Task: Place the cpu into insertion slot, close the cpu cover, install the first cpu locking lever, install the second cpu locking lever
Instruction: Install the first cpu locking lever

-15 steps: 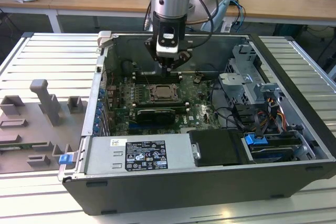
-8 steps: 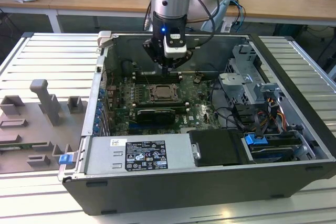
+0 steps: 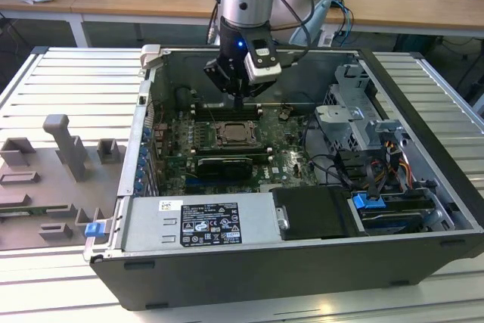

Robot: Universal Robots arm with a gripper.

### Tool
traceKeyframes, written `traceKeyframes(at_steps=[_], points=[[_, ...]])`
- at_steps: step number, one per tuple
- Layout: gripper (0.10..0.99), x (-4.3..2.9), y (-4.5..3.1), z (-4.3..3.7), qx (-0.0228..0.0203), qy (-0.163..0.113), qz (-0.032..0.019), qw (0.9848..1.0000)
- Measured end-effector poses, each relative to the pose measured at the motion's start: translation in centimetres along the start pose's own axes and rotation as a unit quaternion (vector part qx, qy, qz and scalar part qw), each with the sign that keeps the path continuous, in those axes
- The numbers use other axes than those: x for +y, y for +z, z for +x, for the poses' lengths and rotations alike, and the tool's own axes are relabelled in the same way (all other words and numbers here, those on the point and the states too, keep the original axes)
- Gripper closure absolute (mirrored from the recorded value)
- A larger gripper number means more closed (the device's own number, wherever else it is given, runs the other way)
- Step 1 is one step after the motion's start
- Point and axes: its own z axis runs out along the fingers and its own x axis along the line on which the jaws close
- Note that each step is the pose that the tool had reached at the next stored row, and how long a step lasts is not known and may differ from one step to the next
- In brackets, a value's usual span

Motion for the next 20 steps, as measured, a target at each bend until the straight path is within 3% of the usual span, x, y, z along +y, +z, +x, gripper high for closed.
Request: traceKeyframes(at_steps=[4,8,12,15,20], points=[[0.98,0.0,0.03,0.0,0.0004,-0.053,-0.0001,0.9986],[0.98,0.0,0.05,0.0,0.0009,-0.113,-0.0003,0.9937],[0.98,0.0,0.05,0.0,0.001,-0.132,-0.0004,0.9912],[0.98,0.0,0.05,0.0,0.0012,-0.153,-0.0005,0.9882],[0.98,0.0,0.05,0.0,0.0014,-0.174,-0.0005,0.9847]])
